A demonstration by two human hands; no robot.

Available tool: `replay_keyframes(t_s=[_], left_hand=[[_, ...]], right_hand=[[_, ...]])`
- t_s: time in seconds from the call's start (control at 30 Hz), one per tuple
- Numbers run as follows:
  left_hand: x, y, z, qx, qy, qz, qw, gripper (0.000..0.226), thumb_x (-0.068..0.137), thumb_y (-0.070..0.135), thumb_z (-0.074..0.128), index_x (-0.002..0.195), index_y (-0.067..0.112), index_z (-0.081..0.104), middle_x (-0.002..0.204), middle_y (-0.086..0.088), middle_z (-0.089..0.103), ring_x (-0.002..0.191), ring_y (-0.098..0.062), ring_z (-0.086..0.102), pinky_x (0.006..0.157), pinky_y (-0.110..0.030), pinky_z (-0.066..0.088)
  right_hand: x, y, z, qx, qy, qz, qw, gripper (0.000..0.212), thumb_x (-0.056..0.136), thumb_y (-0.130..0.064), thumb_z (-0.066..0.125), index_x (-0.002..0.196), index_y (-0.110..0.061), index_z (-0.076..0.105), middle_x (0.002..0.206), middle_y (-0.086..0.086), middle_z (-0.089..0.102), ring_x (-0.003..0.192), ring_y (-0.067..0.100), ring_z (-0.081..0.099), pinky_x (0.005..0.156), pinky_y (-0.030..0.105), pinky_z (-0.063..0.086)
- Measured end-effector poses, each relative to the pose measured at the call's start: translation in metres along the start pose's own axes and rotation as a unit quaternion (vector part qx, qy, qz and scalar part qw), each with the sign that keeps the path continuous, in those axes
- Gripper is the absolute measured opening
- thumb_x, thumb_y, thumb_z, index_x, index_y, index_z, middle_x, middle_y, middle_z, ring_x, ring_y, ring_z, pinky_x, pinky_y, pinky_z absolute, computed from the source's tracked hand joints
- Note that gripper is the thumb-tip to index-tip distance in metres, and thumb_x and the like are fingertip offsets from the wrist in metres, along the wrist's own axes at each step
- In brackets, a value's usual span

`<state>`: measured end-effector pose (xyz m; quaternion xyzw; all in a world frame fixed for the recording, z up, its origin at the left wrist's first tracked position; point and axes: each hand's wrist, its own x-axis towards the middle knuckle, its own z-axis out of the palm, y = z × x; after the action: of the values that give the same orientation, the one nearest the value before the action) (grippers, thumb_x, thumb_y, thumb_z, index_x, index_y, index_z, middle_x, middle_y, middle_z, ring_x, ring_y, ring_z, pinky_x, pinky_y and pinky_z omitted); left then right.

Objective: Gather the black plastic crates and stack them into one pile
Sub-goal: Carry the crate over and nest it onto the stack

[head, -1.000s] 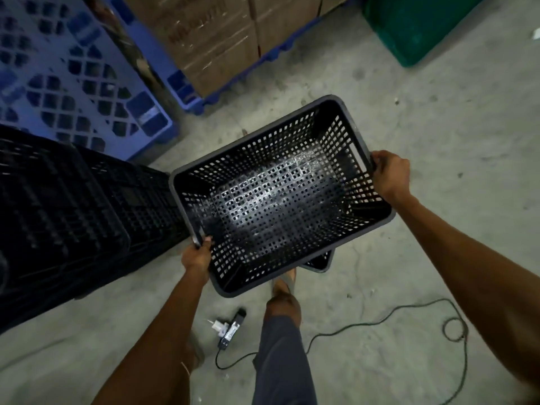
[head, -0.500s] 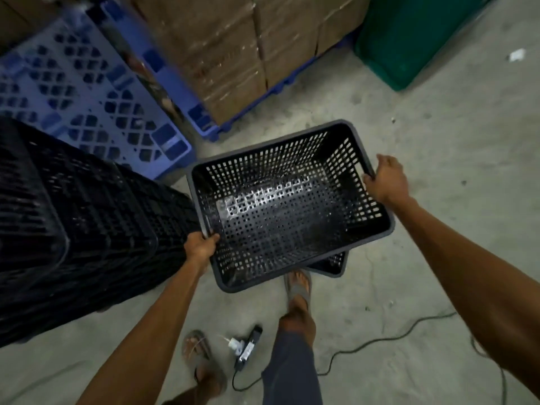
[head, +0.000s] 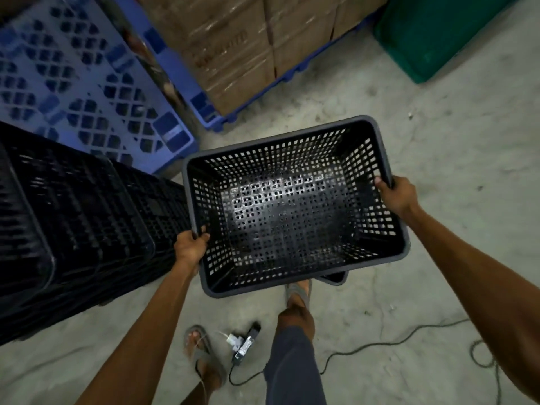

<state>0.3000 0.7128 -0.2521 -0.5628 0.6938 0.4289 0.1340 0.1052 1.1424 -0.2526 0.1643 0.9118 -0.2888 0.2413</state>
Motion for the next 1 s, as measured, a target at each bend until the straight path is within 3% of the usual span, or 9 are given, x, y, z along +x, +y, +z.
replay_keyframes(t_s=[0.13,0.2,0.23,0.3,0.37,0.53,0.67,0.8,1.0], left_hand=[[-0.04,0.057,-0.048,-0.008,-0.021,0.054,0.998,0.029,0.094,0.013,0.061,0.12,0.004,0.068,0.117,-0.015,0.07,0.105,-0.033,0.067,0.095,-0.046,0.054],[-0.057,0.083,-0.069,-0.002,-0.014,0.098,0.995,0.032,0.094,0.023,0.061,0.119,0.002,0.068,0.114,-0.016,0.07,0.103,-0.032,0.067,0.094,-0.045,0.055],[-0.071,0.098,-0.085,0.003,-0.013,0.127,0.992,0.034,0.095,0.028,0.061,0.113,0.0,0.069,0.108,-0.017,0.07,0.1,-0.033,0.066,0.092,-0.045,0.055],[-0.104,0.128,-0.124,0.008,-0.016,0.189,0.982,0.038,0.096,0.035,0.058,0.085,-0.001,0.065,0.083,-0.02,0.064,0.085,-0.033,0.062,0.077,-0.039,0.053],[-0.126,0.16,-0.154,0.016,-0.008,0.251,0.968,0.044,0.097,0.037,0.055,0.066,0.006,0.05,0.065,-0.015,0.047,0.073,-0.029,0.052,0.065,-0.035,0.038],[-0.202,0.237,-0.259,-0.031,0.007,0.38,0.924,0.04,0.098,0.036,0.055,0.075,0.003,0.056,0.074,-0.017,0.051,0.074,-0.024,0.051,0.067,-0.037,0.037],[-0.27,0.282,-0.354,-0.098,0.054,0.455,0.883,0.047,0.094,0.046,0.056,0.069,0.006,0.057,0.075,-0.019,0.06,0.074,-0.027,0.058,0.066,-0.038,0.043],[-0.328,0.303,-0.466,-0.148,0.114,0.527,0.829,0.06,0.093,0.052,0.053,0.087,-0.006,0.068,0.089,-0.027,0.071,0.086,-0.038,0.068,0.078,-0.051,0.054],[-0.378,0.29,-0.624,-0.161,0.225,0.591,0.758,0.061,0.093,0.056,0.047,0.09,-0.001,0.069,0.083,-0.021,0.068,0.078,-0.031,0.066,0.067,-0.05,0.05]], right_hand=[[-0.055,-0.044,-0.071,0.002,0.058,-0.022,0.998,0.044,0.097,-0.041,0.054,0.098,0.001,0.069,0.077,0.018,0.062,0.087,0.043,0.067,0.065,0.032,0.038],[-0.082,-0.069,-0.103,-0.006,0.094,-0.039,0.995,0.044,0.097,-0.041,0.053,0.098,0.001,0.067,0.082,0.024,0.066,0.087,0.044,0.066,0.064,0.033,0.039],[-0.102,-0.083,-0.124,-0.007,0.11,-0.047,0.993,0.044,0.097,-0.04,0.053,0.1,0.002,0.067,0.089,0.028,0.069,0.089,0.045,0.066,0.066,0.037,0.042],[-0.156,-0.112,-0.167,-0.014,0.151,-0.063,0.986,0.043,0.098,-0.038,0.052,0.106,0.002,0.066,0.1,0.03,0.069,0.095,0.046,0.065,0.074,0.042,0.049],[-0.194,-0.14,-0.206,-0.014,0.202,-0.086,0.975,0.041,0.098,-0.035,0.051,0.109,0.002,0.064,0.103,0.032,0.068,0.097,0.047,0.064,0.078,0.045,0.05],[-0.322,-0.207,-0.302,-0.009,0.33,-0.118,0.936,0.04,0.098,-0.033,0.051,0.115,0.001,0.06,0.108,0.034,0.065,0.102,0.05,0.061,0.08,0.046,0.048],[-0.43,-0.259,-0.361,0.03,0.422,-0.157,0.892,0.041,0.099,-0.033,0.05,0.118,0.001,0.061,0.113,0.034,0.064,0.106,0.049,0.059,0.082,0.046,0.047],[-0.523,-0.315,-0.391,0.093,0.471,-0.22,0.849,0.042,0.098,-0.033,0.05,0.119,0.001,0.062,0.114,0.03,0.065,0.108,0.048,0.059,0.084,0.048,0.047],[-0.614,-0.404,-0.388,0.184,0.479,-0.298,0.805,0.038,0.096,-0.034,0.051,0.119,-0.006,0.064,0.116,0.02,0.069,0.11,0.038,0.063,0.087,0.044,0.049]])
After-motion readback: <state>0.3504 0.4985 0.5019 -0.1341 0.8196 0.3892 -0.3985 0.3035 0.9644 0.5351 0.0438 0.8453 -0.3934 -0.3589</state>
